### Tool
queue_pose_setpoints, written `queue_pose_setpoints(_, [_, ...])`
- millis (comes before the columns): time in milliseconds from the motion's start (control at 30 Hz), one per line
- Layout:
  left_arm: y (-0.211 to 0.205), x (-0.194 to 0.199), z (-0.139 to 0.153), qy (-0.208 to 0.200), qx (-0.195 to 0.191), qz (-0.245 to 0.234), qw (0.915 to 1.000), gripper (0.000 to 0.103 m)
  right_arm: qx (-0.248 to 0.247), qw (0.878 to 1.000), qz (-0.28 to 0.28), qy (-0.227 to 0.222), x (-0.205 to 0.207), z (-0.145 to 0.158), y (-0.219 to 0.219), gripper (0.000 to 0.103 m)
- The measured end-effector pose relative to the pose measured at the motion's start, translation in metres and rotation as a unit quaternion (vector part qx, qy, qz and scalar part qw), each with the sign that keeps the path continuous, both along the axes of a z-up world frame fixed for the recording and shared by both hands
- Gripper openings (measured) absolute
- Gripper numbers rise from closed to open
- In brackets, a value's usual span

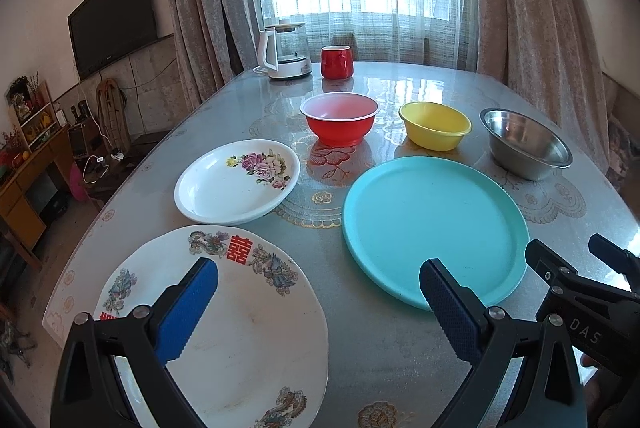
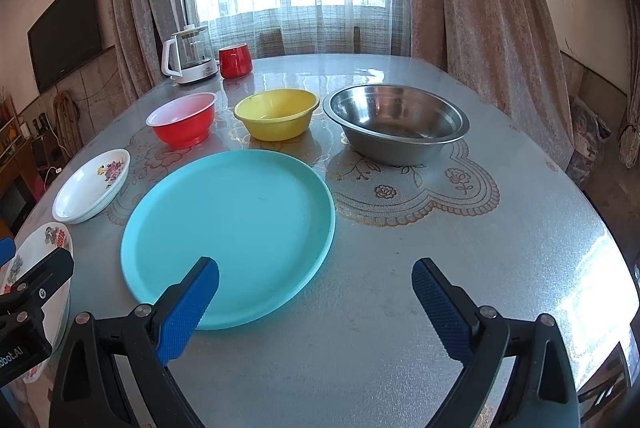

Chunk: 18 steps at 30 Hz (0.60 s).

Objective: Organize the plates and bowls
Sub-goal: 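Move both tools forward toward the rim of the teal plate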

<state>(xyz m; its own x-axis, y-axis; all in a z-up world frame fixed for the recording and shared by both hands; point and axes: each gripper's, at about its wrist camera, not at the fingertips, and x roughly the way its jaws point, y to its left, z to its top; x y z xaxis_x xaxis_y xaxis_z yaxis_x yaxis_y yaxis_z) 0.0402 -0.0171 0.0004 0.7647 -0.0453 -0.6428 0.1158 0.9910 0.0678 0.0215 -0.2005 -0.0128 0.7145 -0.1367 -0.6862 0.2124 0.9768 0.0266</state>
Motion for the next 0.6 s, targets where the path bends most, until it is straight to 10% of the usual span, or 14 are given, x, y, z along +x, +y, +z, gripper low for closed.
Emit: queue_pose_setpoints(600, [-0.009,0.013,-0.005,0.029,-0.014,-0.041,0.9987,0.098,0.018,1.000,-0.003,0.005,0.005,-0.006,-0.017,0.099])
